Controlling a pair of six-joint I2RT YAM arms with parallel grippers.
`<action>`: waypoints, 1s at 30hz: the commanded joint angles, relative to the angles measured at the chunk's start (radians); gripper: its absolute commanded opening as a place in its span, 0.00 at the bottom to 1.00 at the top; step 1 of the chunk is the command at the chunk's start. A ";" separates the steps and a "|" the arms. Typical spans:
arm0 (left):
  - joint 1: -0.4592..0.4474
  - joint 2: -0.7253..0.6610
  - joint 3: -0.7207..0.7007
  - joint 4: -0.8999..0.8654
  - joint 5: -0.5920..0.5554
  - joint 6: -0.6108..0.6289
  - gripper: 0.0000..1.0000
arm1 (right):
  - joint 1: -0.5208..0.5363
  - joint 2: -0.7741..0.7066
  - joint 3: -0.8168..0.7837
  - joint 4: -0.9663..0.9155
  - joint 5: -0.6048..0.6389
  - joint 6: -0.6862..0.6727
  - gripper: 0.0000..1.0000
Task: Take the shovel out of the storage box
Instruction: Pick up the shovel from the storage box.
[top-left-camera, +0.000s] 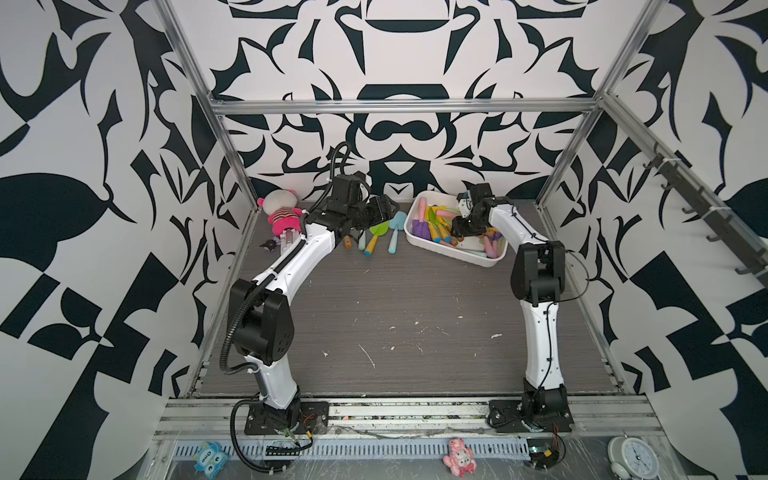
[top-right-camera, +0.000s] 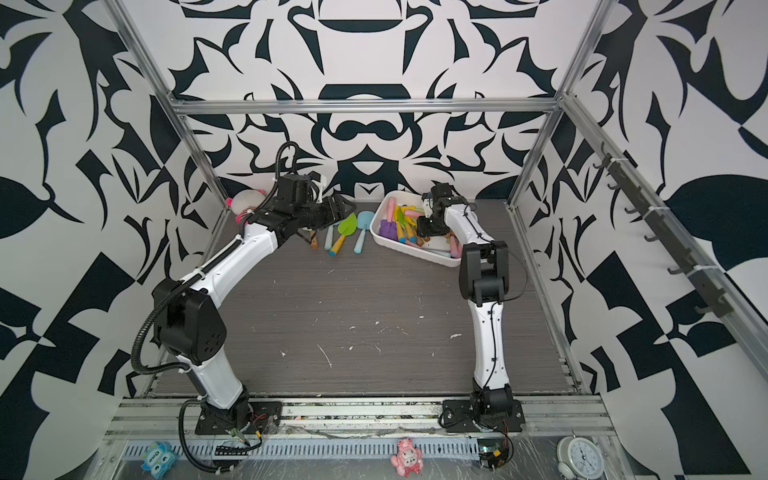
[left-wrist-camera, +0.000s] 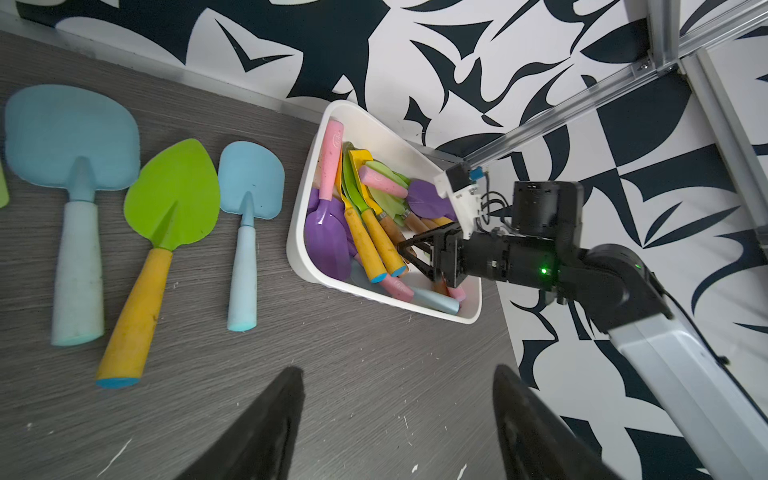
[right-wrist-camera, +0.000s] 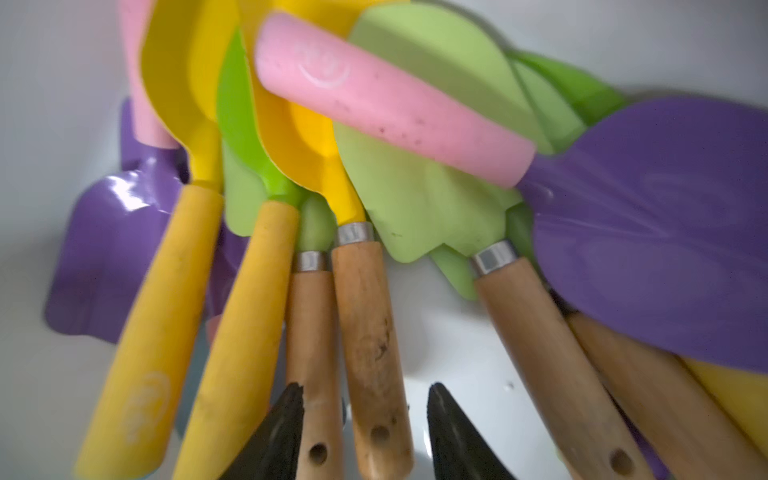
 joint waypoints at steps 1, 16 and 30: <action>0.007 -0.064 0.032 -0.043 -0.028 0.059 0.75 | -0.003 0.021 0.112 -0.082 0.008 -0.036 0.50; 0.007 -0.089 0.027 -0.112 -0.063 0.140 0.73 | -0.007 -0.146 -0.025 -0.051 0.043 -0.057 0.03; 0.043 -0.127 -0.040 -0.080 -0.075 0.126 0.74 | -0.006 -0.457 -0.340 -0.080 -0.024 -0.011 0.00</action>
